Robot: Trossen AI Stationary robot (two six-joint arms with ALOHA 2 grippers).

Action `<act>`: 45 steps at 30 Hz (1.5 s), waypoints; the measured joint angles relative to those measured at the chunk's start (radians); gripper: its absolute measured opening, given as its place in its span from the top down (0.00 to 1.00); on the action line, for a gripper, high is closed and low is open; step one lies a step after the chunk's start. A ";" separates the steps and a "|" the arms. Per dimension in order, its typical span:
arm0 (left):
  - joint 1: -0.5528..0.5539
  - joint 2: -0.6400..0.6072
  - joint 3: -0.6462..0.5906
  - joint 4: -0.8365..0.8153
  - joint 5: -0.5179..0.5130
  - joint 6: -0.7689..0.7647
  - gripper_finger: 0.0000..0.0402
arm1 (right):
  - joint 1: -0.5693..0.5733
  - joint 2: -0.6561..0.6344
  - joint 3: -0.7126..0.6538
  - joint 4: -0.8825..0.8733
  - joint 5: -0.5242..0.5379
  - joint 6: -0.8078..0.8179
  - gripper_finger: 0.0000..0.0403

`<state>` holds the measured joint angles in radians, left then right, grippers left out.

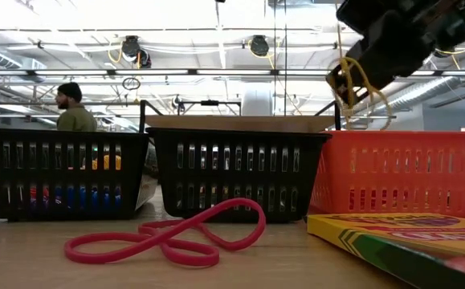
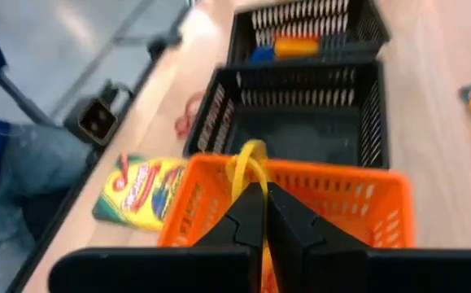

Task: Pick & Place Office Desk Supplies
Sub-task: Put the yellow rubber band into the orange bin, then put the red rubber band into the orange bin

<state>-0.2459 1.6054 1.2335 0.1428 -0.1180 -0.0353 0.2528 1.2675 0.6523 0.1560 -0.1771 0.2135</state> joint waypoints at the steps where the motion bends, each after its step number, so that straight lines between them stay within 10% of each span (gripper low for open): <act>1: 0.000 0.000 0.000 -0.004 -0.009 0.000 0.40 | 0.018 0.016 0.028 -0.032 0.020 0.004 1.00; 9: 0.003 0.002 0.000 -0.081 -0.068 -0.046 0.40 | 0.095 0.090 0.202 -0.375 0.193 0.087 1.00; 17: 0.003 0.002 0.000 -0.115 -0.071 -0.090 0.40 | 0.093 0.106 0.209 -0.337 0.204 0.106 0.98; 33: 0.003 0.002 0.000 -0.134 -0.067 -0.128 0.40 | 0.094 0.089 0.209 -0.296 0.203 0.142 0.45; 45: -0.066 -0.036 0.000 -0.391 0.136 -0.284 0.40 | 0.156 -0.030 0.209 -0.295 0.498 0.027 0.42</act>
<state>-0.3116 1.5698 1.2335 -0.2477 0.0178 -0.3191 0.4090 1.2374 0.8612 -0.1394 0.3207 0.2405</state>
